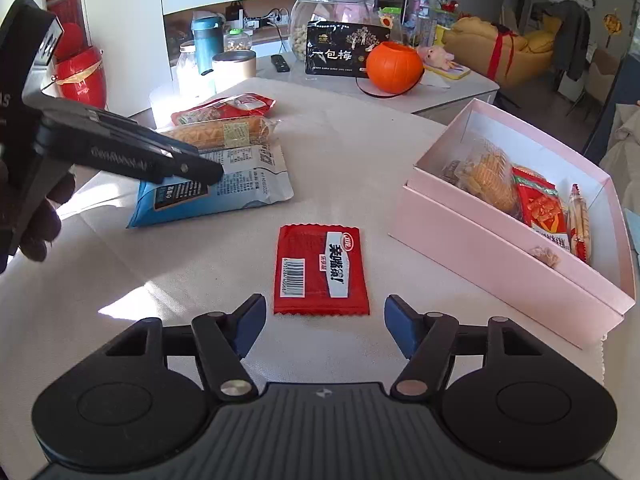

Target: Organize snacks

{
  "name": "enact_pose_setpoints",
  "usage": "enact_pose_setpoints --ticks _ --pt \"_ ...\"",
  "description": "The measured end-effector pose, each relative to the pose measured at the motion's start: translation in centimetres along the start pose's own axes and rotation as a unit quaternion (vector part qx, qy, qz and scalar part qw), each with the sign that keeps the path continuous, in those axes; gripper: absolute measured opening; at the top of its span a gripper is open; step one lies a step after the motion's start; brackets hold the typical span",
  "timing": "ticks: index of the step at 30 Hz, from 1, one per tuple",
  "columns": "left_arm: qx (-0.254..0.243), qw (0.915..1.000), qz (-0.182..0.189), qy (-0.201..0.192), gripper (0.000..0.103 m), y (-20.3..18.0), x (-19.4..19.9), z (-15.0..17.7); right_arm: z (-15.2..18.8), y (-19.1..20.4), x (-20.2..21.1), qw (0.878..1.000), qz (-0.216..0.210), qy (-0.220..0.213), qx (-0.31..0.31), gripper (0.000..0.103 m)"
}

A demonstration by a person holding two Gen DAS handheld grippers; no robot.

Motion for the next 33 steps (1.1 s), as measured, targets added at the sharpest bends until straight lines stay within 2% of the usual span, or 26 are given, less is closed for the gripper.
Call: enact_pose_setpoints --ticks 1,5,7,10,12,14,16,19,22,24,26,28,30,33 --pt "0.006 1.0 -0.004 0.006 0.048 0.7 -0.3 0.0 0.2 -0.2 -0.1 1.0 0.0 -0.001 -0.003 0.068" --pt "0.044 0.9979 0.031 0.037 0.048 1.7 -1.3 0.9 1.2 -1.5 -0.8 0.999 -0.006 -0.004 -0.044 0.068" --pt "0.038 0.9982 0.036 0.03 0.048 1.1 -1.0 1.2 1.4 -2.0 -1.0 0.997 -0.011 -0.02 -0.068 0.071" --pt "0.038 0.994 0.091 0.047 0.048 -0.7 -0.5 1.5 1.4 -2.0 -0.9 0.996 -0.012 -0.033 -0.086 0.073" --pt "0.026 0.9917 0.115 0.052 0.048 -2.0 0.0 1.8 1.5 -2.0 -0.8 0.995 -0.011 -0.037 -0.089 0.073" --pt "0.008 0.9923 0.12 0.031 0.048 -2.7 1.0 1.5 1.7 -2.1 -0.7 0.995 -0.005 -0.04 -0.088 0.073" --pt "-0.005 0.9945 0.105 0.0 0.048 -2.5 1.9 0.7 2.1 -2.1 -0.7 0.996 0.007 -0.043 -0.082 0.074" --pt "-0.017 0.9987 0.038 -0.029 0.048 -0.6 1.6 -0.8 2.6 -1.9 -0.7 0.996 0.026 -0.05 -0.065 0.078" --pt "-0.022 0.9991 -0.027 -0.026 0.048 1.6 -0.3 -1.5 3.1 -2.0 -0.6 0.995 0.036 -0.069 -0.068 0.082" --pt "-0.012 0.9986 -0.051 -0.003 0.047 3.1 -1.9 -1.4 3.3 -1.9 -0.5 0.994 0.041 -0.077 -0.066 0.083" --pt "0.001 0.9989 -0.045 0.009 0.053 3.6 -2.9 -1.0 3.3 -2.0 -0.5 0.994 0.041 -0.078 -0.069 0.083" --pt "0.008 0.9991 -0.041 0.007 0.053 3.4 -2.9 -0.9 3.3 -1.9 -0.5 0.994 0.041 -0.079 -0.069 0.084" --pt "0.009 0.9994 -0.031 0.006 0.05 2.6 -2.7 -0.8 3.3 -1.9 -0.6 0.994 0.04 -0.078 -0.069 0.086" --pt "0.009 0.9998 0.007 0.016 0.044 0.6 -2.3 -0.4 3.3 -1.8 -0.8 0.995 0.03 -0.074 -0.065 0.092"
Point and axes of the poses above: each gripper's, at about its wrist camera, not at the fingertips, and x roughly against the way its jaws point, y to its left, z to its underside, the point moved 6 cm from there along -x, roughly the way its jaws point, and after that the axes turned 14 degrees about -z, right-handed, at the moved point
